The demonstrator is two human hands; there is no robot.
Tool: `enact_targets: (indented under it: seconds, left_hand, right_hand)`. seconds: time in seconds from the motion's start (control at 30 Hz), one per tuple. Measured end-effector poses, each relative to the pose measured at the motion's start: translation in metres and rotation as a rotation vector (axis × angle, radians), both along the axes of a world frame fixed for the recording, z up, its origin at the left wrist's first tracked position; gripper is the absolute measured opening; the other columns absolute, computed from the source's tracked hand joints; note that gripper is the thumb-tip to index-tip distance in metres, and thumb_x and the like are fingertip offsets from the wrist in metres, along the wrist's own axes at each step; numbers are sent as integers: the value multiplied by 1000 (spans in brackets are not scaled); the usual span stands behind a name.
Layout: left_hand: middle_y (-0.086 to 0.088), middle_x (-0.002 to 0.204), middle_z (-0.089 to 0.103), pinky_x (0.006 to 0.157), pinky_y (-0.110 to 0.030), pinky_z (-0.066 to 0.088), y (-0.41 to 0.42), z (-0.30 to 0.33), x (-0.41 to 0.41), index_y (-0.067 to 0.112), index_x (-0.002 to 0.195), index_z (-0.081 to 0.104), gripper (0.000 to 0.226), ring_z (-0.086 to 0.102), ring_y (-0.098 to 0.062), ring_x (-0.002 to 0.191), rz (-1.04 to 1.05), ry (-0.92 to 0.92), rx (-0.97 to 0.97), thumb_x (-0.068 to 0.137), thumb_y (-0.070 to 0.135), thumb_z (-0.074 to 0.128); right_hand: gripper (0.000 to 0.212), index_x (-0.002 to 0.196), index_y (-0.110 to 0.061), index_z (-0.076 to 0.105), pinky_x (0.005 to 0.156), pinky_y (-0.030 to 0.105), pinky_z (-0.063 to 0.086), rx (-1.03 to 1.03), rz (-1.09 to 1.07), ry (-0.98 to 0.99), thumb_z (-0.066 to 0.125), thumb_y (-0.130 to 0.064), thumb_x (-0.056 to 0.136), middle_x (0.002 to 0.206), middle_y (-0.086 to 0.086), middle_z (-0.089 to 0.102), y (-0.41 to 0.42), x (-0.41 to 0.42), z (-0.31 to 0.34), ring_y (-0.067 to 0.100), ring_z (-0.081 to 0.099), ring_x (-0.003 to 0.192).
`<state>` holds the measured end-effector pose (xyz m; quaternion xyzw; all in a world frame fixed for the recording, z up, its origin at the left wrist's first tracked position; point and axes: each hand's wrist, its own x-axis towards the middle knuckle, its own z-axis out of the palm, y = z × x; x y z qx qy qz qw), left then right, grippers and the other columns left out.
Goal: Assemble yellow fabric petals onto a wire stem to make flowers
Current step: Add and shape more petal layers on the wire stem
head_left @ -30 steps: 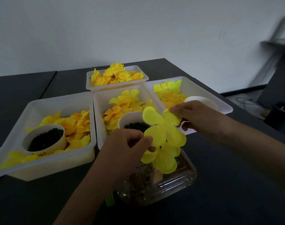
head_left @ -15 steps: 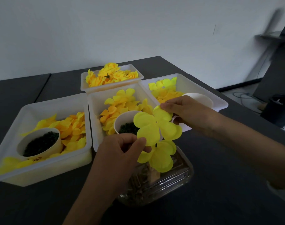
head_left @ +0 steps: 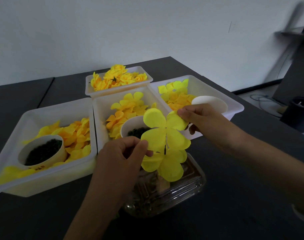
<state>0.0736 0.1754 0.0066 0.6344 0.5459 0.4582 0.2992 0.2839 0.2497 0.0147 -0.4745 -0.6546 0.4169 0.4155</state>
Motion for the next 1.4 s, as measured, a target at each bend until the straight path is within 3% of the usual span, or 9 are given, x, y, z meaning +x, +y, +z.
enact_targets:
  seconds: [0.1, 0.2, 0.37, 0.53, 0.73, 0.93, 1.13, 1.27, 1.4]
  left_hand:
    - [9, 40, 48, 42, -10, 33, -2, -3, 1, 26, 61, 68, 30, 39, -3, 35, 20, 32, 20, 90, 26, 59]
    - [7, 46, 57, 47, -10, 38, -4, -8, 0, 28, 59, 67, 32, 47, -4, 40, 33, 53, 20, 90, 25, 61]
    - [17, 60, 67, 58, -7, 42, -6, -11, 3, 31, 59, 68, 29, 61, -2, 62, 65, 95, 15, 88, 30, 62]
    - [18, 48, 59, 48, -8, 38, -7, -7, 7, 31, 61, 67, 30, 49, 1, 40, 61, 104, 68, 90, 27, 61]
    - [9, 37, 47, 40, -10, 31, -5, -7, 5, 29, 60, 67, 31, 38, -3, 32, 65, 84, 90, 90, 26, 61]
    - [9, 49, 61, 47, -10, 39, -6, -11, 2, 30, 59, 68, 32, 48, -2, 37, 66, 85, 49, 90, 23, 63]
    - [12, 53, 63, 49, -26, 40, -14, -12, 6, 31, 56, 66, 30, 59, -6, 53, 113, 235, 35, 85, 37, 58]
    - [3, 46, 51, 50, -25, 31, -19, -13, 9, 25, 59, 64, 33, 51, -10, 49, 122, 412, 37, 84, 43, 52]
    - [5, 47, 42, 53, -27, 34, -20, -18, 12, 25, 57, 56, 35, 47, -9, 51, 118, 530, -22, 86, 45, 51]
  right_hand:
    - [36, 79, 3, 64, 58, 19, 44, 54, -1, -10, 50, -23, 98, 74, 12, 58, -2, 2, 1, 3, 50, 53]
    - [33, 73, -6, 65, 59, 18, 45, 35, 29, 3, 50, -21, 98, 69, 2, 59, -3, 2, -3, 1, 51, 54]
    - [35, 67, -17, 64, 58, 14, 44, 0, 47, -12, 50, -20, 99, 59, -11, 58, 0, 3, -8, 0, 51, 55]
    - [33, 71, -18, 67, 60, 22, 47, 10, 27, -24, 50, -22, 99, 69, -4, 64, 3, 2, -3, 2, 53, 60]
    - [34, 71, -19, 67, 57, 16, 46, 20, 38, -40, 50, -23, 99, 62, -13, 65, 5, 1, 4, -2, 52, 54]
    - [32, 70, -22, 67, 64, 24, 47, -21, 35, -101, 52, -27, 98, 72, -1, 66, 6, -1, -1, -2, 53, 54]
    - [37, 86, 4, 67, 69, 42, 51, -49, 39, -191, 55, -30, 95, 82, 28, 62, 12, -1, -16, 21, 55, 68]
    - [40, 86, 15, 62, 85, 54, 49, -51, 82, -236, 57, -24, 94, 89, 40, 55, 13, -4, -26, 36, 55, 76]
    - [34, 77, 7, 67, 83, 55, 51, -37, 95, -283, 61, -22, 93, 86, 36, 60, 13, -6, -38, 37, 60, 77]
